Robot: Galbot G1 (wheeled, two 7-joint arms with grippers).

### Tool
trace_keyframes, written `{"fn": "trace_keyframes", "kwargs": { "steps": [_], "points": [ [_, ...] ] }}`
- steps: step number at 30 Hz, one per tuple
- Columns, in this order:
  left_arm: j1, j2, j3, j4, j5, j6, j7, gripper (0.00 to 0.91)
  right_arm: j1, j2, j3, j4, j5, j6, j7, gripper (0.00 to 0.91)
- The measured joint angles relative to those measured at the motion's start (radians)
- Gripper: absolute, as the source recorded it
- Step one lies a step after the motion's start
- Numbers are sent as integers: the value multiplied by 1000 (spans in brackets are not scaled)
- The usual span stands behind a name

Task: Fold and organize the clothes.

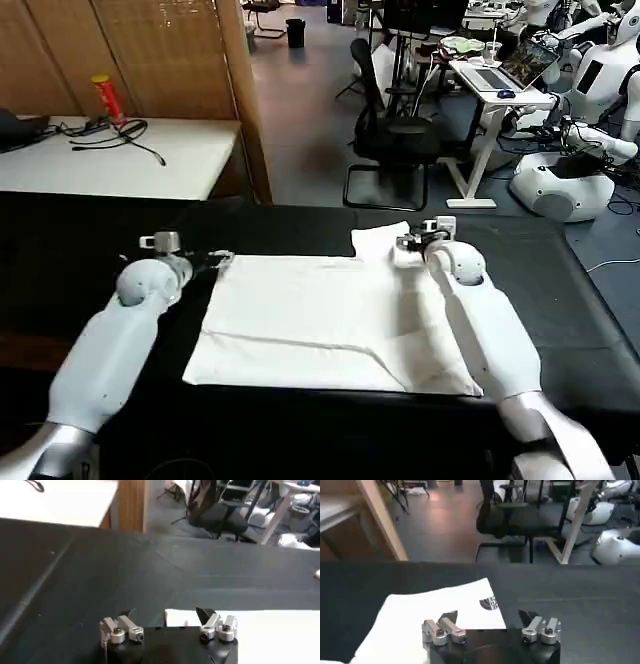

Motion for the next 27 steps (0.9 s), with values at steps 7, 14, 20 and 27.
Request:
{"fn": "trace_keyframes", "kwargs": {
  "steps": [7,14,20,27],
  "points": [
    [4,-18,5,13,27,-10,15,185,-4,9,14,-15,0,-1,-1,653],
    [2,-21,11,24,44,-19,28,146,-9,12,23,-18,0,-2,-3,361],
    [-8,-32,18,47,76,-25,39,29,-15,8,27,-4,2,15,-25,49],
    [-16,-28,15,27,59,-25,44,10,-23,-13,33,32,25,92,-40,0]
  ]
}}
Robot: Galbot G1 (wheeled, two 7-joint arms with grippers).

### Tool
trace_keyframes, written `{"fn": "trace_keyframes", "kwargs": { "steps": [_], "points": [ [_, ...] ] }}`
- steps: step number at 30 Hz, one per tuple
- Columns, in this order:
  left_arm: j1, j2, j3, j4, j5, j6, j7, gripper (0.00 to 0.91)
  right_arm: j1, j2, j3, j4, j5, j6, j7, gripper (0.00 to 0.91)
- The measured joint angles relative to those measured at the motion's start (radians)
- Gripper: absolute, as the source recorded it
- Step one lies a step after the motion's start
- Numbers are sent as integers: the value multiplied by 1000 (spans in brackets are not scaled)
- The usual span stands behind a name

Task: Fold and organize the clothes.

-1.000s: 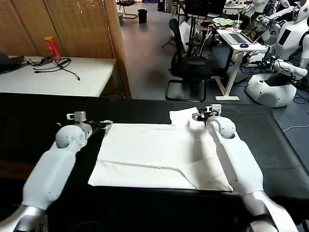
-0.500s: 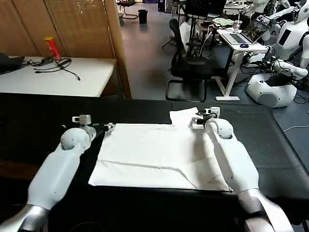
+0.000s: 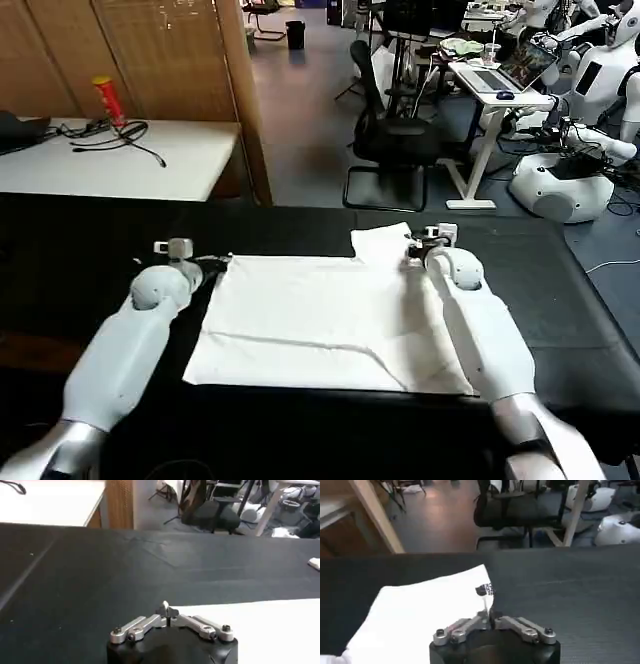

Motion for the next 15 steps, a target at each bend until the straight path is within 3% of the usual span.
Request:
{"fn": "trace_keyframes", "kwargs": {
  "steps": [7,15],
  "points": [
    [-19,23,-3,-39,-22,-2,-7,10,-14,-38,-4,44,10,16,-16,0],
    [11,53,-8,-102,-42,5,-12,0,-87,-128,-1,175,61,-32,-18,0]
  ]
}}
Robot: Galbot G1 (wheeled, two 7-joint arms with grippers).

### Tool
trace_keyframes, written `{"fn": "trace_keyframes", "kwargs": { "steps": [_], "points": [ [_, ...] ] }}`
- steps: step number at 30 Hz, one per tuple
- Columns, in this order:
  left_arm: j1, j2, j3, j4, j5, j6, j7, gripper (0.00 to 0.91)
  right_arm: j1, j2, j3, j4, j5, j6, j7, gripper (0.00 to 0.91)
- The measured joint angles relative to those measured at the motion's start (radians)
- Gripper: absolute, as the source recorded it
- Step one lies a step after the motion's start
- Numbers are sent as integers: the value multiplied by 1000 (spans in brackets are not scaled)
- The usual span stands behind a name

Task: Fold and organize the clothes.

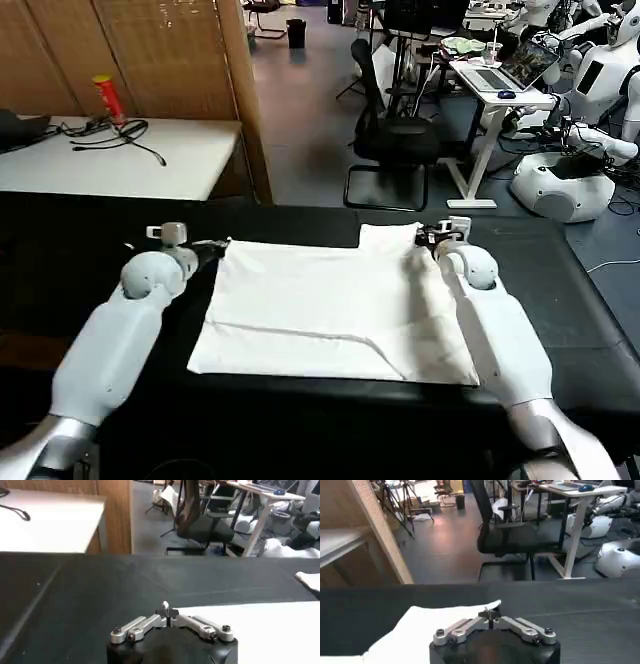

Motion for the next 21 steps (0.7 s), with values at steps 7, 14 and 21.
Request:
{"fn": "trace_keyframes", "kwargs": {
  "steps": [7,14,21],
  "points": [
    [96,74,-45,-138,-30,2,5,0,-116,-100,18,173,42,-27,-6,0],
    [259,159,-114,-306,-41,3,3,10,-262,-204,47,357,51,-69,12,0],
    [421,228,-181,-451,-41,3,-2,0,-419,-286,87,546,49,-131,54,0]
  ]
}}
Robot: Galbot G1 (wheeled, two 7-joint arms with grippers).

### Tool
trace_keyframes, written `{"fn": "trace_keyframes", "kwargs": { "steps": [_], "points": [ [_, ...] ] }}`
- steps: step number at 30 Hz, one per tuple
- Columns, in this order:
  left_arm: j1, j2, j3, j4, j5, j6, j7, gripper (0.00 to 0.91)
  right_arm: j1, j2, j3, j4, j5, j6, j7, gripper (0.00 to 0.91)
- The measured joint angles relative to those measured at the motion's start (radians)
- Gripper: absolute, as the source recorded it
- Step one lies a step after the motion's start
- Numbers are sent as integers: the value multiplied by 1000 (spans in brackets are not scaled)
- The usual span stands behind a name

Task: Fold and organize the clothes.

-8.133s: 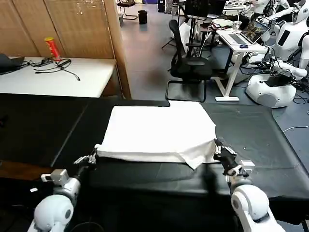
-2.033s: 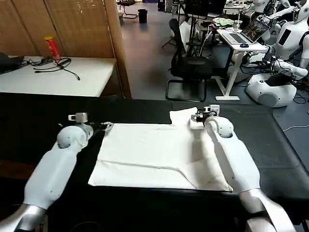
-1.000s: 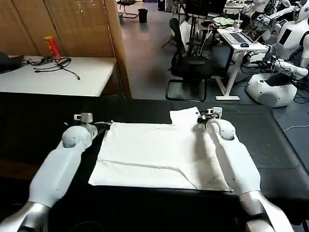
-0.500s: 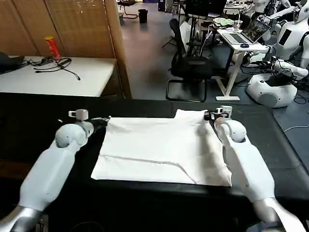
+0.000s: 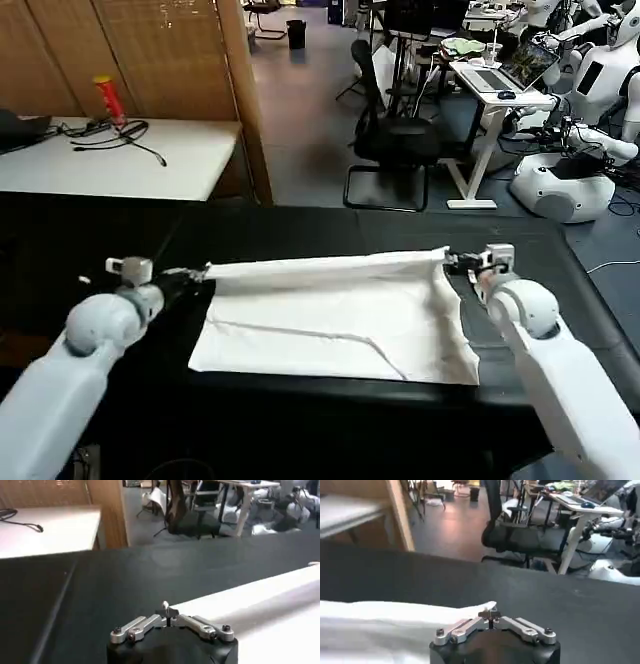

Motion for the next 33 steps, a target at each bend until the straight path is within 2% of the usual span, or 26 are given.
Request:
{"fn": "trace_keyframes", "kwargs": {
  "steps": [5,9,23,24,25,26,33],
  "points": [
    [80,30,-26,-85,32,8,-8,10,-88,-30,13,87,-4,0,7,0],
    [121,35,-33,-119,93,19,-6,10,-147,-43,24,117,-9,0,7,0],
    [195,34,-35,-140,177,17,8,10,-231,-36,16,134,-38,0,1,0],
    [200,34,-37,-140,183,17,9,10,-233,-36,18,137,-38,0,1,49],
    [204,34,-38,-140,187,17,11,878,-236,-37,21,139,-37,0,0,137],
    [210,34,-40,-142,188,17,12,878,-241,-38,26,145,-35,0,-2,878],
    [236,17,-70,-178,192,39,13,878,-268,-43,62,188,-27,0,-10,878]
  ]
}}
